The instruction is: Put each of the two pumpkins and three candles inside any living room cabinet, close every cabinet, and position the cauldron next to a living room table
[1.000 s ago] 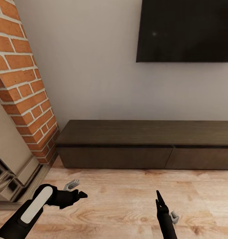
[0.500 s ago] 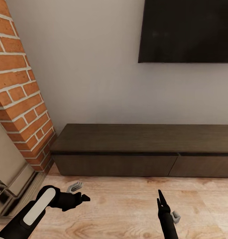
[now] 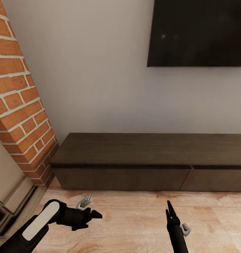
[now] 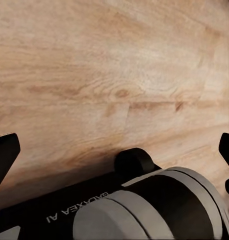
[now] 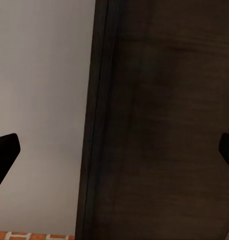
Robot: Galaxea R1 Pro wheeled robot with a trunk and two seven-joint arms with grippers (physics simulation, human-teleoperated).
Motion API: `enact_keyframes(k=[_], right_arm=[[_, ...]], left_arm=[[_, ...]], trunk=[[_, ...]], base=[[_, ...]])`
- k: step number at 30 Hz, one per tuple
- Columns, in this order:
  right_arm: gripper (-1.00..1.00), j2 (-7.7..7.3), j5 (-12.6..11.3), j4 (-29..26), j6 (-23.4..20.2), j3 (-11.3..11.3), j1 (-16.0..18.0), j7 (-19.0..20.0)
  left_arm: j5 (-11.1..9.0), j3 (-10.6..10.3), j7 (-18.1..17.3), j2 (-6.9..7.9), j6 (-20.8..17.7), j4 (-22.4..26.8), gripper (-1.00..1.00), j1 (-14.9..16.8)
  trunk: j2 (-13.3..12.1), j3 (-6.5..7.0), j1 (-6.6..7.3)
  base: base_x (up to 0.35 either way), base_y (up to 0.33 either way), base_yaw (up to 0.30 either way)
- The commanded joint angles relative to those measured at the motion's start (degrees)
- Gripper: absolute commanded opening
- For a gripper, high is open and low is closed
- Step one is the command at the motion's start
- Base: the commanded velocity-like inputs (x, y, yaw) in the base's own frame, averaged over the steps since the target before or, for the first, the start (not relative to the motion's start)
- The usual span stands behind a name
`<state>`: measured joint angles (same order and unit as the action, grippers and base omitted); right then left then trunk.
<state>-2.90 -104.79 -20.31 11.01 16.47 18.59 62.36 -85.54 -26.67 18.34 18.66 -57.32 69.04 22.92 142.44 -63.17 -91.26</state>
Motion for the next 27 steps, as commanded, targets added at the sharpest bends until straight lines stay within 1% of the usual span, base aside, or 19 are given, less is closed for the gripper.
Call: enact_keyframes(k=[1,5,8,17,27], right_arm=[[1.0,-0.03,-0.5,0.04,0.33,0.49,0.04,0.13],[1.0,-0.03,-0.5,0.09,0.33,0.47,0.04,0.15],[1.0,-0.04,-0.55,0.0,0.33,0.47,0.04,0.19],[1.0,0.08,-0.51,0.06,0.33,0.58,0.04,0.15],[1.0,0.09,-0.51,0.24,0.33,0.59,0.04,0.13]], left_arm=[[-1.36,-0.4,0.56,0.39,0.02,0.3,1.0,0.04],[-3.4,-1.45,0.56,1.45,0.02,0.67,1.0,0.03],[-3.92,-1.96,0.56,1.72,0.02,0.72,1.0,0.02],[-4.1,-2.69,0.56,1.73,0.02,0.67,1.0,0.02],[-4.11,-2.86,0.56,1.56,0.06,0.66,1.0,0.02]], trunk=[[0.02,-0.05,0.01],[0.02,-0.05,0.01],[0.02,-0.05,0.01],[0.02,-0.05,0.01],[0.02,-0.05,0.01]], base=[[0.011,0.0,0.0],[0.02,0.0,0.0],[0.081,0.0,0.0],[0.143,0.0,0.0],[0.222,0.0,0.0]])
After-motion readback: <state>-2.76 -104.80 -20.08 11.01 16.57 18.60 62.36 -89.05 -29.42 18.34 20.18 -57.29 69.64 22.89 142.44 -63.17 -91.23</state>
